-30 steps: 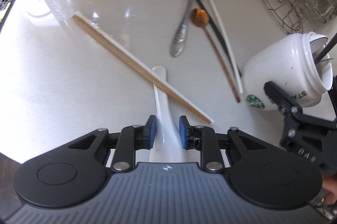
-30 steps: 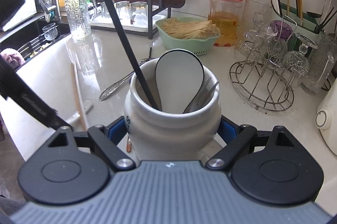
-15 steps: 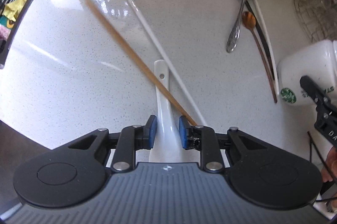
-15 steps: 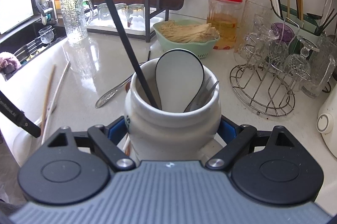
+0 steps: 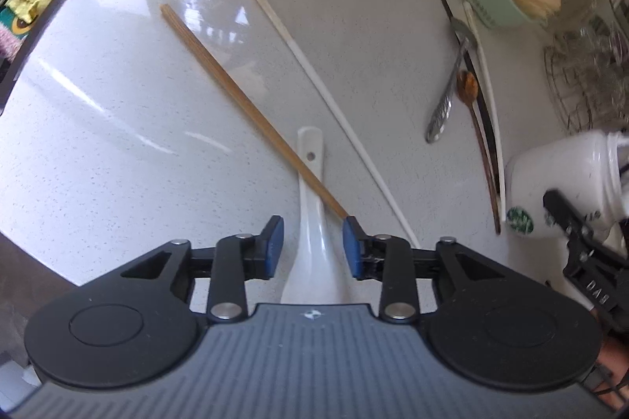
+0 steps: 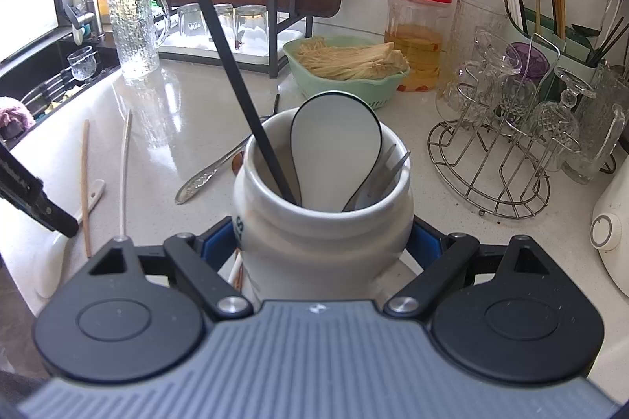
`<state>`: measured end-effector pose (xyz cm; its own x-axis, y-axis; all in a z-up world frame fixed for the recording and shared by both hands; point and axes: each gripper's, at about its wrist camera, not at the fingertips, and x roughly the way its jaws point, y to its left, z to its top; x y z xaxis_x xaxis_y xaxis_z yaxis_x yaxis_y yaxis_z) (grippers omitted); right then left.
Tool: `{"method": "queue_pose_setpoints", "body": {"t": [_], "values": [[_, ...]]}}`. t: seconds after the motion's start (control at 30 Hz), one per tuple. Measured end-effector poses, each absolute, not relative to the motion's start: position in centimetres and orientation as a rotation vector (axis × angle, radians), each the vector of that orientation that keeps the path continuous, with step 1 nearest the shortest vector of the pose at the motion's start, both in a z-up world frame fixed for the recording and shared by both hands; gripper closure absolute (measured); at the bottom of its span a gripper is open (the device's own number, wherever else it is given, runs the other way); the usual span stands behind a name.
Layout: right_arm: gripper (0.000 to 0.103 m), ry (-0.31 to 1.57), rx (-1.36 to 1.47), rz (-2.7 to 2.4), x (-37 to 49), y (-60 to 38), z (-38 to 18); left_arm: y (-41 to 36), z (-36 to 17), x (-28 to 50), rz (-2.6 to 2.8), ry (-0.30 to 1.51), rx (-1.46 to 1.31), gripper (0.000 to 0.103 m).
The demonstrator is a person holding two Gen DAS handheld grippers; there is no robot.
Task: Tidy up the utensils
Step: 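Move the left tool along the counter to the wooden chopstick, then close the left tool on the wooden chopstick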
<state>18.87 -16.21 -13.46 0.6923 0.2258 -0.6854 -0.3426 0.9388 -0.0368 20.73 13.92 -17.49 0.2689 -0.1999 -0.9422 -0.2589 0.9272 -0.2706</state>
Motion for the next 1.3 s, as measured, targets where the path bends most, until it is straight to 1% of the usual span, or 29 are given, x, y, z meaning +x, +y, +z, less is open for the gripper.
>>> {"method": "queue_pose_setpoints", "body": {"t": [0.17, 0.33, 0.5, 0.77, 1.0, 1.07, 1.2, 1.3], "values": [[0.011, 0.747, -0.170, 0.313, 19.1, -16.0, -13.5, 16.5, -17.2, 21.5, 0.095, 1.268, -0.526, 0.064], [0.011, 0.758, -0.171, 0.307, 19.5, -15.9, -13.4, 19.1, -17.2, 23.6, 0.184, 1.235, -0.580, 0.064], [0.011, 0.763, -0.172, 0.300, 19.8, -15.8, -13.5, 20.9, -17.1, 26.3, 0.242, 1.207, -0.594, 0.064], [0.011, 0.764, -0.169, 0.286, 20.3, -15.5, -13.6, 22.6, -18.9, 29.2, 0.339, 1.248, -0.621, 0.064], [0.011, 0.766, -0.166, 0.276, 20.5, -15.3, -13.6, 22.0, -19.0, 31.0, 0.389, 1.251, -0.522, 0.066], [0.011, 0.766, -0.164, 0.271, 20.5, -15.2, -13.6, 21.8, -19.0, 31.3, 0.400, 1.265, -0.492, 0.070], [0.011, 0.765, -0.159, 0.264, 20.6, -15.2, -13.7, 21.6, -19.1, 32.1, 0.415, 1.294, -0.442, 0.073], [0.011, 0.766, -0.155, 0.257, 20.5, -15.1, -13.6, 21.4, -19.2, 32.7, 0.420, 1.305, -0.393, 0.081]]}}
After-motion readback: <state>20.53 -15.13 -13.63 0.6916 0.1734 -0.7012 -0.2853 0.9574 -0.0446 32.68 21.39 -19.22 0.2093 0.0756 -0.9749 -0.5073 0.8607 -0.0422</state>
